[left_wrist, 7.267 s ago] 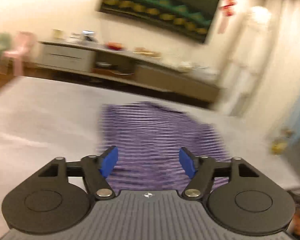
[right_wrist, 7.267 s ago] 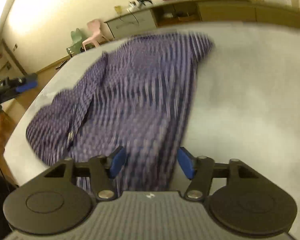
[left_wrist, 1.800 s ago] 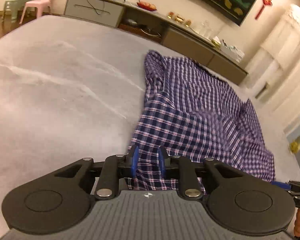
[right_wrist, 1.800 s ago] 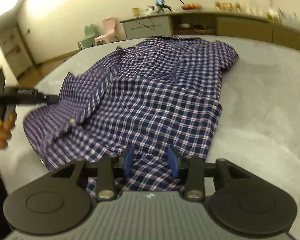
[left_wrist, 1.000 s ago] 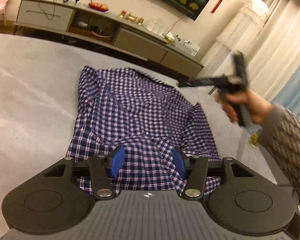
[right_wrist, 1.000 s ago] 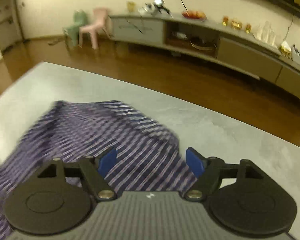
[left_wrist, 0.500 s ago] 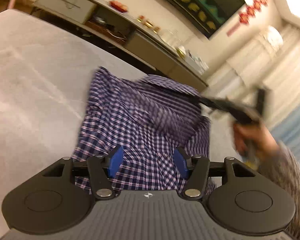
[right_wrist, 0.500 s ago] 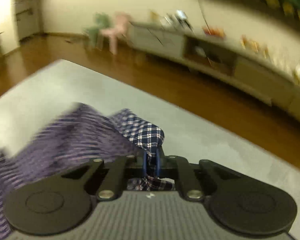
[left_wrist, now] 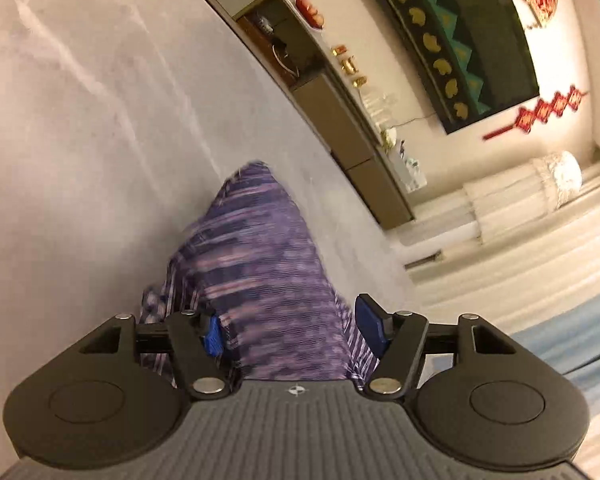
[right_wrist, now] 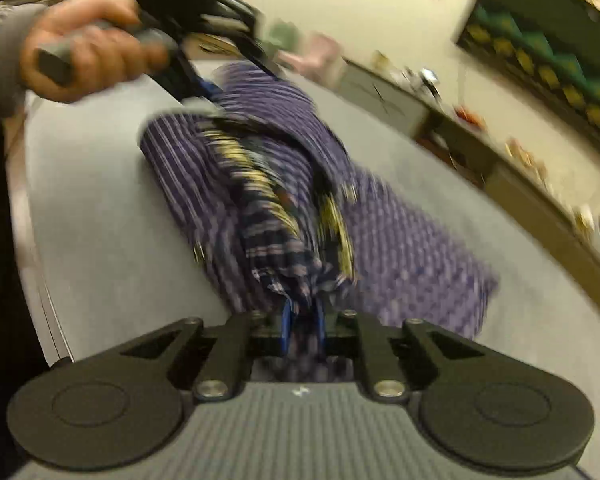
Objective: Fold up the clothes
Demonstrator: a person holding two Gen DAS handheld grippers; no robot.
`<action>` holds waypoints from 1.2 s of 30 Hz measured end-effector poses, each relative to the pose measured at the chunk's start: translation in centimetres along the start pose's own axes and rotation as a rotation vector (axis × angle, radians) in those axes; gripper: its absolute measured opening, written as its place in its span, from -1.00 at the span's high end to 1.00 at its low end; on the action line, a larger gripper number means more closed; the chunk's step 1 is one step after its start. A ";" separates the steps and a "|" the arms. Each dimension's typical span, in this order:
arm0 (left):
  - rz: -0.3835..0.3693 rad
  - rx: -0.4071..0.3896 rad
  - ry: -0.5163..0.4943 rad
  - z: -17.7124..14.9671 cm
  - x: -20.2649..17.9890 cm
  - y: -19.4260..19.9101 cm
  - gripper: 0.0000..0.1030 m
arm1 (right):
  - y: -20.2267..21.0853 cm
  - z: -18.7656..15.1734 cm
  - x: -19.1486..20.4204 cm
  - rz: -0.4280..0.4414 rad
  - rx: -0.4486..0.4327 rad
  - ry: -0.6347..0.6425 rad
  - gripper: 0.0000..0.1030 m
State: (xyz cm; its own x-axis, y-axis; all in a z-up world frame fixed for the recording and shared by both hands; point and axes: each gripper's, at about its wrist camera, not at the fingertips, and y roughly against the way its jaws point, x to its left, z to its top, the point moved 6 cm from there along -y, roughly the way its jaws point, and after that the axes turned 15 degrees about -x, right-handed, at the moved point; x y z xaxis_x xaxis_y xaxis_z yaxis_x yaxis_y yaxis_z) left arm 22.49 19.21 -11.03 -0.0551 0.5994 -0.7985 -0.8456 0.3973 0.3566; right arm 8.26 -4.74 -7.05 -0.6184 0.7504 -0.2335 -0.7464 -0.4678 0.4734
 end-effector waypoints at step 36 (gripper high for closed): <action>0.102 -0.153 -0.531 0.4 -4.4 2.0 0.82 | 1.5 -3.4 -12.8 -0.201 -0.074 -0.880 0.76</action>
State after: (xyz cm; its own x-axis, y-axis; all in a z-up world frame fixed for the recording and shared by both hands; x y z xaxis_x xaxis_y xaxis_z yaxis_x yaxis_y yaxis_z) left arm 21.23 17.60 -6.59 0.1007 0.9130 -0.3953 -0.9195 0.2372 0.3135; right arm 14.23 -16.65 -6.21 -0.0857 0.8928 0.4423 -0.8529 -0.2952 0.4305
